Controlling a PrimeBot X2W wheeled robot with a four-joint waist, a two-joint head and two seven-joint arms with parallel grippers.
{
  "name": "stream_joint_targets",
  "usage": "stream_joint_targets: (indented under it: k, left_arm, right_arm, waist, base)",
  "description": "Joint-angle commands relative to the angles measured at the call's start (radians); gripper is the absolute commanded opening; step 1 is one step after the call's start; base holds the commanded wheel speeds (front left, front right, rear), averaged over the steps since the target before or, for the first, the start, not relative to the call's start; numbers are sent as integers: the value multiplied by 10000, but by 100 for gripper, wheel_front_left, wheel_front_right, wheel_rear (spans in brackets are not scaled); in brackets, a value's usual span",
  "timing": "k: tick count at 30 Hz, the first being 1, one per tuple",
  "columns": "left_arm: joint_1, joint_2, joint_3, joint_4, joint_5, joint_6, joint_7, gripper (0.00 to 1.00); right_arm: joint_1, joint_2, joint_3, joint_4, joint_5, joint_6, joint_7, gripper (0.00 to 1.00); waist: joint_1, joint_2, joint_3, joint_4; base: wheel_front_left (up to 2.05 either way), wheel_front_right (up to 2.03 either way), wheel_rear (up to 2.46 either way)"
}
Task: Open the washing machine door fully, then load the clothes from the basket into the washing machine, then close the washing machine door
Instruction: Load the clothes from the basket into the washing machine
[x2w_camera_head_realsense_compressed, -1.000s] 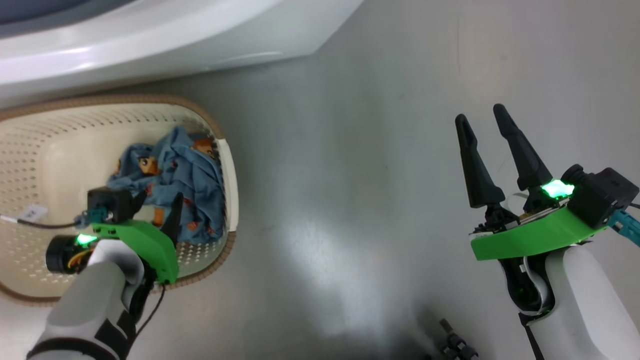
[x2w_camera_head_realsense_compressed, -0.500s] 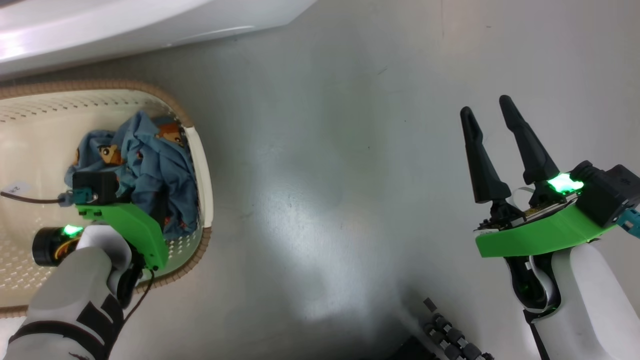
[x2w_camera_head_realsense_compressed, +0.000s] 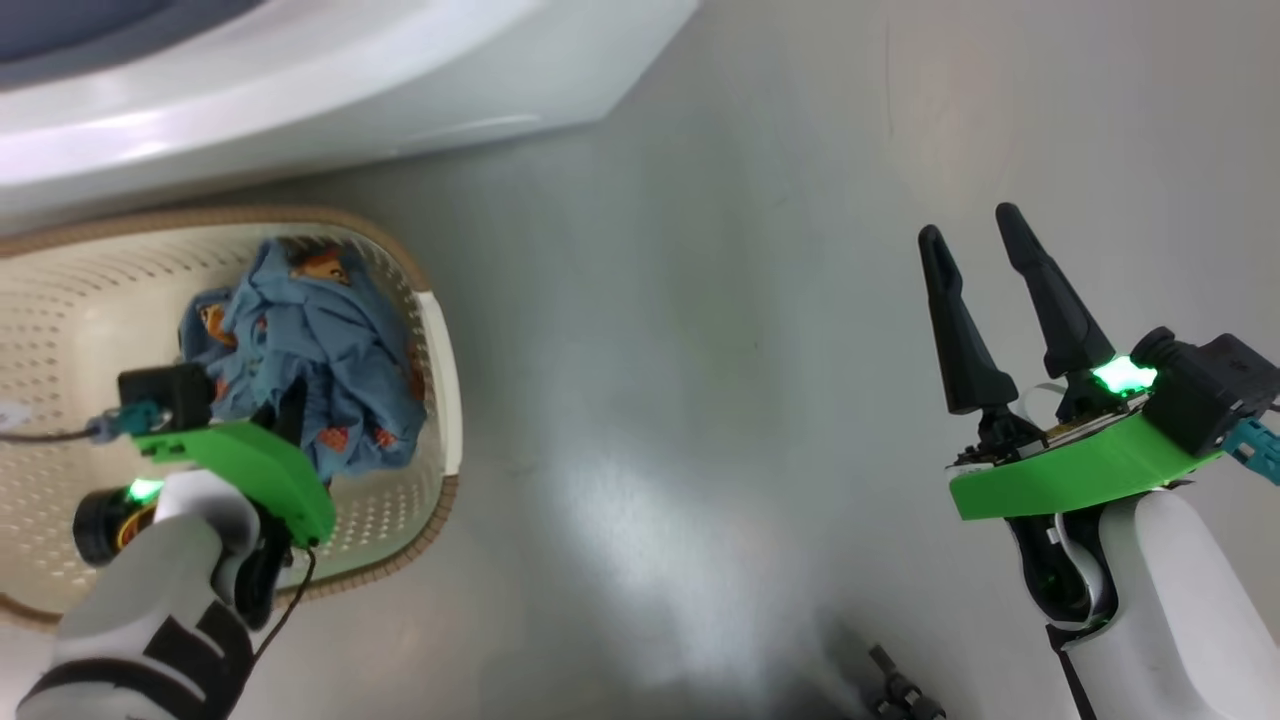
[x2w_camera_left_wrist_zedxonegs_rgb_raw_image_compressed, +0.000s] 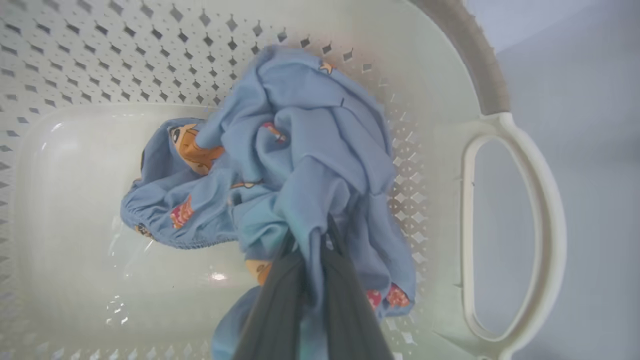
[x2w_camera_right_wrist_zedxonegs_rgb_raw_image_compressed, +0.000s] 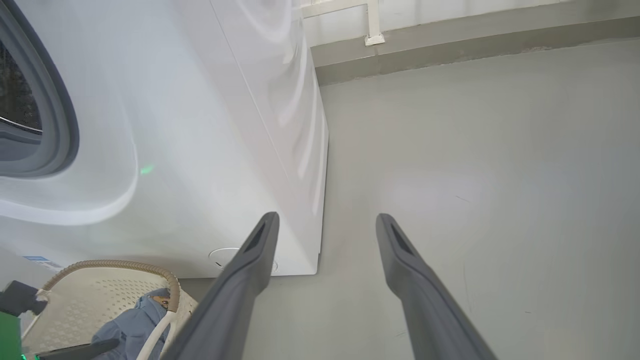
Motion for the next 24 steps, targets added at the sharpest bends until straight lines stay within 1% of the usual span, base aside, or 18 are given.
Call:
stream_joint_targets:
  k: [1,3,5,9,17,24]
  left_arm:
    - [396,381,219,-18,-164,-25,-150,0]
    - [568,463,325,-15,-327,-25,-195,0]
    - [718,578,639,-185,-350,-25,-206,0]
    - [1274,774,1571,-652,75,-25,-210,0]
    - [2485,774,3470,-1930,1960,-25,-212,0]
    - [3437,596,5182,-3544,3754,-25,-213,0]
  right_arm:
    - [414,-50,201,-124,15,16,-48,100]
    - [480,-37,232,-27,50,16,-48,100]
    - [594,-43,247,81,83,16,-48,100]
    - [881,-64,299,286,133,16,-48,100]
    - [1495,-278,348,611,232,16,-48,100]
    - [1972,-407,283,745,268,16,-48,100]
  waist:
    - [0,0,-618,263]
    - [0,0,-987,349]
    - [0,0,-1393,458]
    - [0,0,-2197,650]
    - [0,0,-3531,1095]
    - [0,0,-4339,1425]
  base:
    - [0,0,0]
    - [0,0,0]
    - [0,0,0]
    - [0,0,0]
    - [0,0,0]
    - [0,0,0]
